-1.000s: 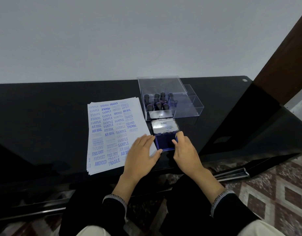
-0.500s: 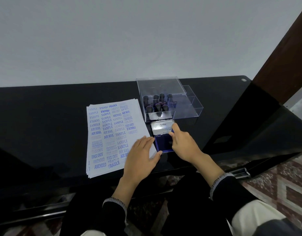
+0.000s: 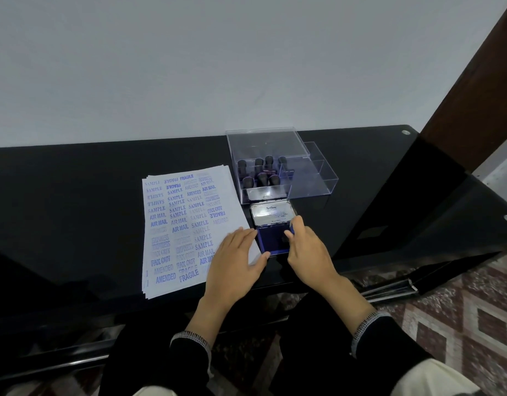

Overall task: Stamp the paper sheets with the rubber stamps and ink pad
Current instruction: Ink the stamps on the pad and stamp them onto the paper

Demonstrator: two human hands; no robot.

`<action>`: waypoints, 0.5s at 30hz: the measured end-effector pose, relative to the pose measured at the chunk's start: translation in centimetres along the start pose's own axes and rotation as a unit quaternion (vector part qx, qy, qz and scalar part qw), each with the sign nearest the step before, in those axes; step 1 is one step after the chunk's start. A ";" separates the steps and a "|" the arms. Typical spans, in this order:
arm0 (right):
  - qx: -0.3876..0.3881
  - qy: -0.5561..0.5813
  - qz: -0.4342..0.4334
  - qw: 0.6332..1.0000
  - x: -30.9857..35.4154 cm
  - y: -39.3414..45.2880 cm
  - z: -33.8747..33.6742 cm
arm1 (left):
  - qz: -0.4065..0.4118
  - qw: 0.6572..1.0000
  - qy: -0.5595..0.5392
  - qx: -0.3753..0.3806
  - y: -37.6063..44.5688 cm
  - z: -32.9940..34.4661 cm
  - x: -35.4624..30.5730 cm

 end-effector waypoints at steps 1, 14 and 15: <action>0.013 0.004 -0.002 1.000 -0.1 0.4 -0.1 | -0.001 1.000 0.000 0.001 0.0 0.0 0.0; 0.054 0.021 -0.007 0.998 -0.1 1.8 -0.7 | -0.021 0.998 -0.065 0.012 0.3 -0.4 0.1; 0.042 0.006 -0.013 0.999 0.1 1.5 -0.6 | -0.041 0.993 -0.108 0.009 0.4 -0.7 0.1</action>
Point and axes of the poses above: each hand's wrist, its own y-axis towards the middle knuckle, its own z-axis out of the palm, x = y × z, the point moved 4 cm from there along y, towards the middle knuckle, and after that the axes turned 6 degrees about -z, right-handed, at the moved point
